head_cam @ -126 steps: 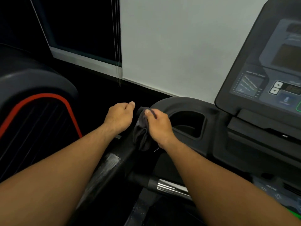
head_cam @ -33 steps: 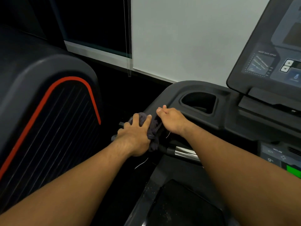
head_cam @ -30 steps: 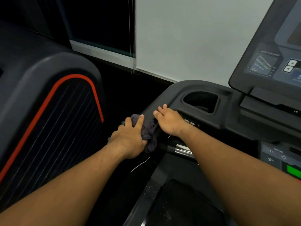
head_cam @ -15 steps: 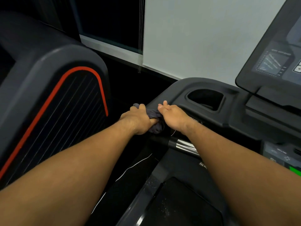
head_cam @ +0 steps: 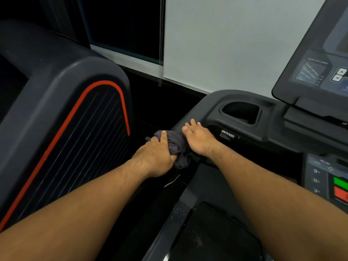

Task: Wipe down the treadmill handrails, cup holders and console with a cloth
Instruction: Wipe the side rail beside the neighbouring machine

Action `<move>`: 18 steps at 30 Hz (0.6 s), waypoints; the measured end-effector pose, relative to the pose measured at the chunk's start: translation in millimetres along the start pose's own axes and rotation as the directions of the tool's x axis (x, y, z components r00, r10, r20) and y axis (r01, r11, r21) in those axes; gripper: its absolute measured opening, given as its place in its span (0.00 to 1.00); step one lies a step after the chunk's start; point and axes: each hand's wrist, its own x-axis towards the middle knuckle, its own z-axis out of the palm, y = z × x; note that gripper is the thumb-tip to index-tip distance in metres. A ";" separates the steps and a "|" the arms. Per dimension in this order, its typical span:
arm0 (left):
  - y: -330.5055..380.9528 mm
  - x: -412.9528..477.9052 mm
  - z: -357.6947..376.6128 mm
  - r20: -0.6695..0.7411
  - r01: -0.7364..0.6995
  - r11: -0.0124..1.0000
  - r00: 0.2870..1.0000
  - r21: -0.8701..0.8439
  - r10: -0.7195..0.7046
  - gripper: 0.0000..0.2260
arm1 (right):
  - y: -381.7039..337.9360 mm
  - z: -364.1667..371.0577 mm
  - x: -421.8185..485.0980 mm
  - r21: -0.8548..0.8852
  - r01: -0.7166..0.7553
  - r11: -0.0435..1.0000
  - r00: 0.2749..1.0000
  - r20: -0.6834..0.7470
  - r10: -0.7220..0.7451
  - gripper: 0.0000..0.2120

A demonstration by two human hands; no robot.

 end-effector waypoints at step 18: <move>10.4 14.5 -12.1 0.072 -0.067 0.997 0.995 0.031 0.064 0.36 | 4.4 7.1 8.5 0.284 -0.121 0.951 0.991 -0.013 0.130 0.27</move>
